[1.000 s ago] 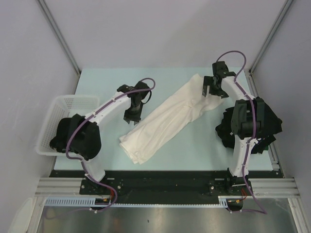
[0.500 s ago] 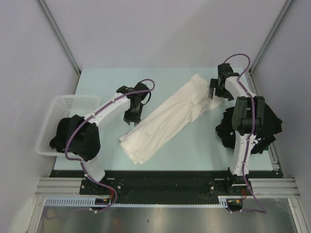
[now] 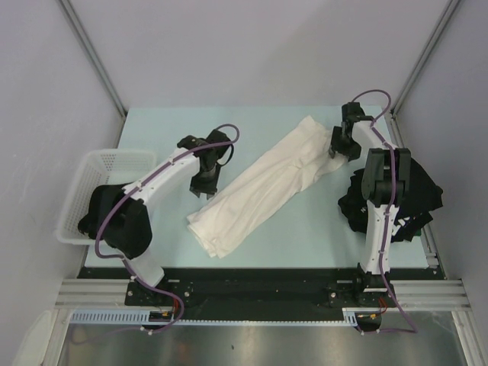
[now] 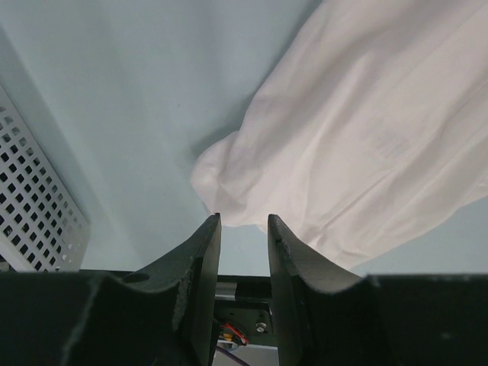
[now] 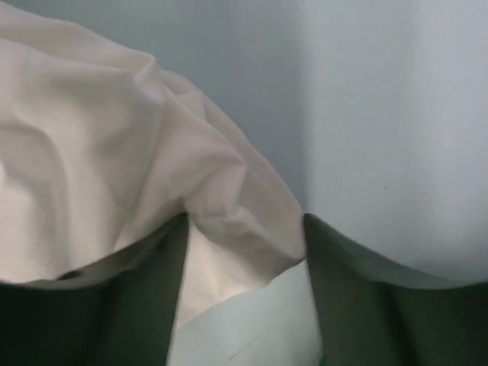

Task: Fold and stack the t-shirts
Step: Rotate the tshirt 75 degrees

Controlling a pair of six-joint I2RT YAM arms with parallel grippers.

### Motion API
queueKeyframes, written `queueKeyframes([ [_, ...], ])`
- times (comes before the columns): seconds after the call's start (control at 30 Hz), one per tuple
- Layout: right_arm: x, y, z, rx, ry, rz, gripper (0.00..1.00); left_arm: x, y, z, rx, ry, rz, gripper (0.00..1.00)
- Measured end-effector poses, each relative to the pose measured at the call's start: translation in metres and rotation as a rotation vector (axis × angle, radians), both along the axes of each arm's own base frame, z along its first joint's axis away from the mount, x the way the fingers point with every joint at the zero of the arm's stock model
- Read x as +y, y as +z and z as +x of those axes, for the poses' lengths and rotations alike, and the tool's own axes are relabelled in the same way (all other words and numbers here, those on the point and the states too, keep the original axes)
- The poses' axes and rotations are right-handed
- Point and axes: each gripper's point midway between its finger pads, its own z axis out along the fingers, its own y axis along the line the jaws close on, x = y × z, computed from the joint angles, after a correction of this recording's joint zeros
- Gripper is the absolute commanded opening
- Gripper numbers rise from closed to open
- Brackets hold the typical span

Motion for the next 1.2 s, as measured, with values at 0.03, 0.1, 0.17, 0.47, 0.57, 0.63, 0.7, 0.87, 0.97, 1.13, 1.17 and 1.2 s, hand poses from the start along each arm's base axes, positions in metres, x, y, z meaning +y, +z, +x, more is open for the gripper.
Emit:
queueKeyframes([
  [0.03,0.002,-0.001,0.001,-0.001,-0.001,0.010,0.30,0.001,0.000,-0.001,0.000,0.000,0.002,0.36],
  [0.1,0.004,-0.002,0.002,-0.001,-0.001,0.021,0.09,0.003,0.001,-0.004,0.003,0.001,0.004,0.36],
  [0.17,0.005,-0.003,0.003,-0.002,-0.004,0.029,0.04,0.004,0.002,-0.006,0.006,0.003,0.006,0.36],
  [0.47,-0.001,-0.003,0.010,-0.011,-0.006,0.047,0.02,0.006,0.002,-0.009,0.016,0.010,0.011,0.36],
  [0.57,-0.002,-0.003,0.019,-0.023,0.006,0.041,0.02,0.007,0.002,-0.011,0.019,0.010,0.013,0.36],
  [0.63,-0.004,-0.003,0.030,-0.040,0.012,0.037,0.02,0.008,0.003,-0.013,0.023,0.010,0.015,0.36],
  [0.7,-0.005,-0.003,0.042,-0.061,0.016,0.035,0.02,0.009,0.003,-0.014,0.026,0.010,0.017,0.36],
  [0.87,-0.008,-0.001,0.076,-0.125,0.026,0.036,0.02,0.010,0.003,-0.018,0.037,0.015,0.023,0.36],
  [0.97,-0.008,0.001,0.097,-0.174,0.031,0.040,0.03,0.009,0.003,-0.020,0.044,0.017,0.026,0.36],
  [1.13,-0.003,0.003,0.126,-0.264,0.050,0.065,0.01,0.009,0.004,-0.027,0.063,0.008,0.037,0.36],
  [1.17,-0.002,0.003,0.130,-0.281,0.051,0.070,0.00,0.009,0.006,-0.027,0.065,0.006,0.038,0.37],
  [1.2,0.000,0.004,0.134,-0.296,0.058,0.079,0.00,0.008,0.008,-0.027,0.064,0.005,0.038,0.37],
])
